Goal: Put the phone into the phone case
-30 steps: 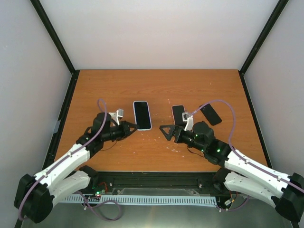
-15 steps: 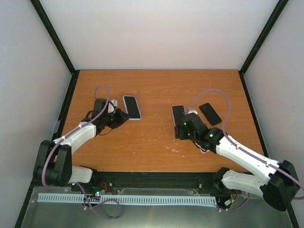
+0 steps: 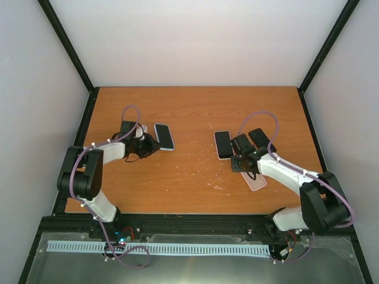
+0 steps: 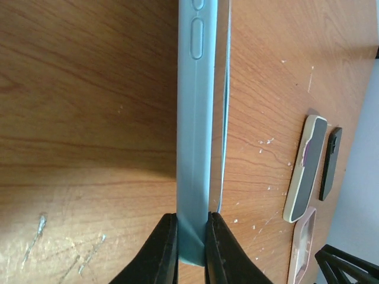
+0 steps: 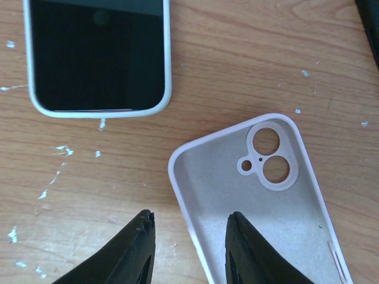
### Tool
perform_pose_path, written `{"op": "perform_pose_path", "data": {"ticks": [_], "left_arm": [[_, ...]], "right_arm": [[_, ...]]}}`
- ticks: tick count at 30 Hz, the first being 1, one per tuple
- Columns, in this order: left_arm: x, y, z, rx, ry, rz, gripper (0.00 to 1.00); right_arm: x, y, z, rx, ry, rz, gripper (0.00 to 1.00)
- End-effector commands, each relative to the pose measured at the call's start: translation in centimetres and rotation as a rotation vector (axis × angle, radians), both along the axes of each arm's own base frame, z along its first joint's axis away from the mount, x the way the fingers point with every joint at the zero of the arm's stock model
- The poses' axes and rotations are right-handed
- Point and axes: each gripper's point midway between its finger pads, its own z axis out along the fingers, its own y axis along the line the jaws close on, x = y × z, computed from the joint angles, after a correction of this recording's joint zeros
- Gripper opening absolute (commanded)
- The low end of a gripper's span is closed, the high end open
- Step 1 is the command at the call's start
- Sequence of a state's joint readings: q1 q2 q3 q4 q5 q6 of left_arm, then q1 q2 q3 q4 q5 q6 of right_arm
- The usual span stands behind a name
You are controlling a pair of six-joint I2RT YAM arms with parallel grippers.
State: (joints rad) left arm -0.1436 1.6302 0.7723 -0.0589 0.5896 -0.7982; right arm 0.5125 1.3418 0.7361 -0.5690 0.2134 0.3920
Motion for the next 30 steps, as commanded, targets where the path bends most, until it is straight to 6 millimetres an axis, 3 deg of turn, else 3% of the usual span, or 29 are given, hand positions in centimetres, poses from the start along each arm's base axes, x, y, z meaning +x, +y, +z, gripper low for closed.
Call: {"op": "perform_pose_path", "data": {"ticks": [1, 6, 12, 17, 21, 23, 24, 30], "left_arm": [[2.7, -0.7, 2.2, -0.033, -0.121, -0.044, 0.04], [2.4, -0.2, 1.0, -0.01, -0.08, -0.025, 0.13], [2.3, 0.3, 1.1, 0.022, -0.074, -0.006, 0.26], [1.7, 0.9, 2.1, 0.056, -0.07, 0.007, 0.57], [0.6, 1.4, 3.9, 0.079, -0.089, 0.019, 0.77], [-0.1, 1.6, 4.8, 0.082, -0.098, 0.019, 0.96], [-0.3, 1.6, 5.4, 0.085, -0.111, 0.018, 0.99], [-2.1, 2.0, 8.4, 0.095, -0.168, 0.009, 0.99]], "right_arm": [[1.3, -0.2, -0.1, 0.004, 0.009, 0.019, 0.33], [1.0, -0.2, -1.8, 0.023, 0.062, 0.029, 0.33], [0.7, 0.4, -3.1, 0.046, 0.103, 0.049, 0.3], [0.4, 0.7, -3.3, 0.064, 0.116, 0.061, 0.2], [-0.1, 0.9, -3.4, 0.08, 0.123, 0.062, 0.09], [-0.3, 1.1, -3.4, 0.091, 0.128, 0.068, 0.04], [-0.4, 1.1, -3.2, 0.091, 0.125, 0.069, 0.03], [-0.6, 2.4, -1.8, 0.151, 0.102, 0.088, 0.03]]}}
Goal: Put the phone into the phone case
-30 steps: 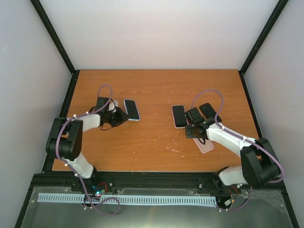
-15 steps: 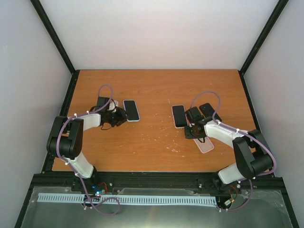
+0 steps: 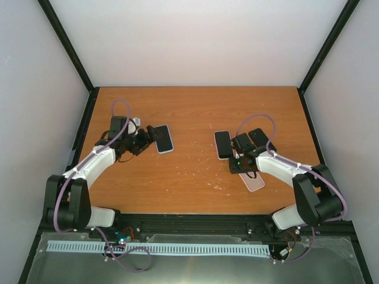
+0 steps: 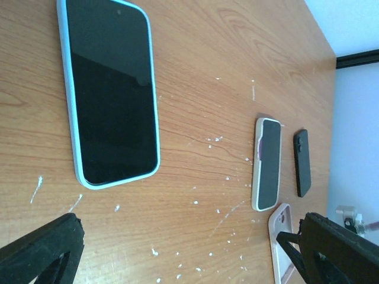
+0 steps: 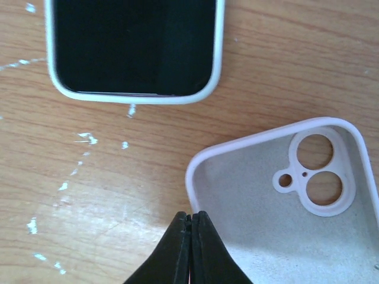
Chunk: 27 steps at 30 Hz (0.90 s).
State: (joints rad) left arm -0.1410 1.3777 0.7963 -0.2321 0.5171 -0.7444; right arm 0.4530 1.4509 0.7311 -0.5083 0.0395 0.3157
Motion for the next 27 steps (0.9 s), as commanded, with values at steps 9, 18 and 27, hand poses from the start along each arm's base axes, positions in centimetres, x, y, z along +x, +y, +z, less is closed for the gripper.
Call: {"op": "perform_pose_path", "data": {"ticks": [9, 18, 27], "left_arm": [[-4.3, 0.8, 4.2, 0.024, -0.109, -0.035, 0.99], [-6.5, 0.5, 4.8, 0.016, -0.139, -0.084, 0.99], [-8.1, -0.5, 5.2, -0.054, -0.186, -0.142, 0.99]], "right_arm": [[-1.7, 7.9, 3.3, 0.335, -0.024, 0.021, 0.03], [4.0, -0.3, 5.8, -0.048, -0.18, -0.001, 0.54], [10.0, -8.1, 6.0, -0.107, -0.13, -0.121, 1.0]]}}
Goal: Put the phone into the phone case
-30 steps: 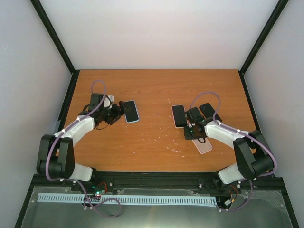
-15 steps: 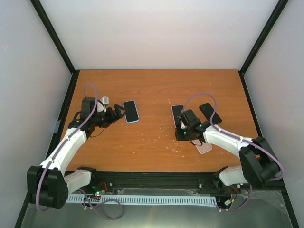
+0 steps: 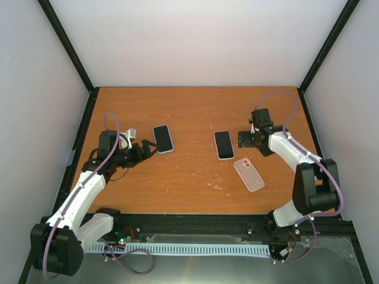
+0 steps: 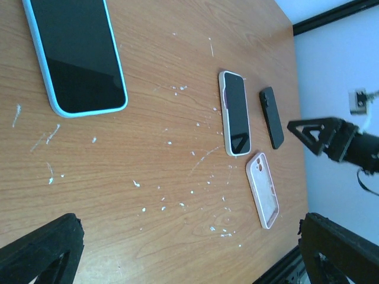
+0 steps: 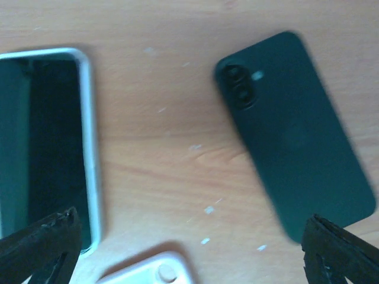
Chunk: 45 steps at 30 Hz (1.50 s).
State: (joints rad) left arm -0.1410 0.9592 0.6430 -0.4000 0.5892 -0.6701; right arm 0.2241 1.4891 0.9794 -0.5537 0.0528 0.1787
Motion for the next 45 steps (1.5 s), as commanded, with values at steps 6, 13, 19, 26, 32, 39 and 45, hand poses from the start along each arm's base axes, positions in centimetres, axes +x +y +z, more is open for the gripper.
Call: {"op": "perform_pose_path", "data": {"ticks": [6, 13, 19, 26, 32, 39, 45], "left_arm": [[-0.2, -0.4, 1.1, 0.003, -0.07, -0.062, 1.0], [-0.3, -0.6, 0.7, 0.005, -0.076, -0.084, 0.99], [-0.4, -0.8, 0.6, 0.0, -0.069, -0.105, 0.99], [-0.2, -0.8, 0.3, 0.002, -0.059, -0.1, 0.99], [-0.2, -0.9, 0.5, -0.001, -0.059, -0.102, 1.0], [-0.3, -0.8, 0.9, -0.014, -0.063, -0.091, 0.99], [-0.7, -1.1, 1.9, -0.048, -0.086, -0.095, 0.99]], "right_arm": [[4.5, -6.1, -2.9, -0.144, 0.132, -0.034, 1.0], [5.6, -6.7, -6.0, -0.23, 0.238, 0.173, 0.98], [6.4, -7.9, -7.1, -0.183, 0.25, 0.212, 0.98], [6.2, -8.8, -9.4, -0.108, 0.312, 0.225, 0.96], [5.4, -8.5, -10.3, -0.049, 0.351, 0.214, 0.93], [4.4, -7.7, -10.2, 0.046, 0.367, 0.148, 0.84], [3.9, -7.6, -8.9, 0.081, 0.318, 0.015, 0.7]]}}
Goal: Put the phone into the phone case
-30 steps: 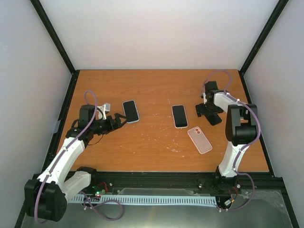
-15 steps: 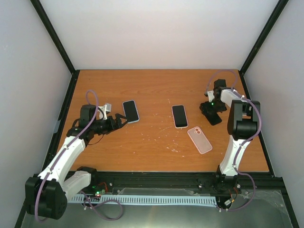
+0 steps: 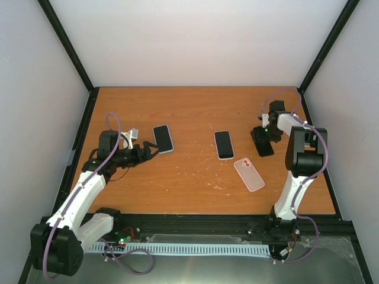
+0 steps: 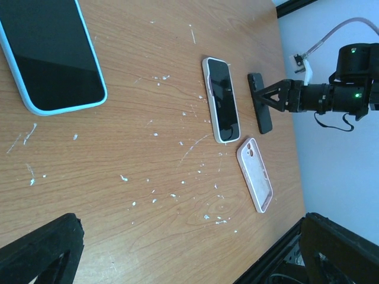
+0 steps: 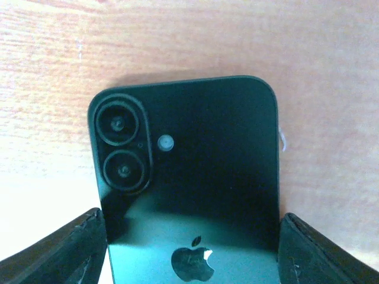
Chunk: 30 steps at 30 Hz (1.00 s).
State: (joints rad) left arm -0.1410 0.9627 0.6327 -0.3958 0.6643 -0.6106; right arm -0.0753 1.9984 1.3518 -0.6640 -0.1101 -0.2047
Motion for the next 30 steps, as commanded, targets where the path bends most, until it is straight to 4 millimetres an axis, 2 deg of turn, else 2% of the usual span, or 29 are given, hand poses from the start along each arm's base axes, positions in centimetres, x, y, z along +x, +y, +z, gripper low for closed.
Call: {"op": "perform_pose_path", "data": {"ticks": [1, 8, 12, 17, 25, 30], "left_arm": [[0.0, -0.1, 1.9, -0.03, -0.064, 0.0, 0.99], [-0.7, 0.1, 2.0, -0.051, -0.07, 0.02, 1.0], [-1.0, 0.1, 1.9, -0.061, -0.063, 0.024, 0.99], [-1.1, 0.1, 1.6, -0.06, -0.057, 0.029, 0.99], [-1.1, 0.1, 1.3, -0.057, -0.053, 0.028, 0.99], [-1.1, 0.1, 1.3, -0.055, -0.053, 0.026, 1.0]], "right_arm": [[-3.3, 0.9, -1.1, 0.078, 0.082, -0.128, 0.69], [-4.3, 1.8, -1.0, 0.115, 0.084, -0.175, 0.67], [-5.0, 1.7, -1.3, 0.053, 0.099, -0.15, 0.81], [-4.5, 2.8, -1.1, 0.021, 0.087, -0.087, 0.83], [-5.7, 1.5, -3.1, -0.101, 0.168, -0.037, 0.82], [-6.3, 1.8, -4.5, -0.085, 0.212, -0.032, 0.79]]}}
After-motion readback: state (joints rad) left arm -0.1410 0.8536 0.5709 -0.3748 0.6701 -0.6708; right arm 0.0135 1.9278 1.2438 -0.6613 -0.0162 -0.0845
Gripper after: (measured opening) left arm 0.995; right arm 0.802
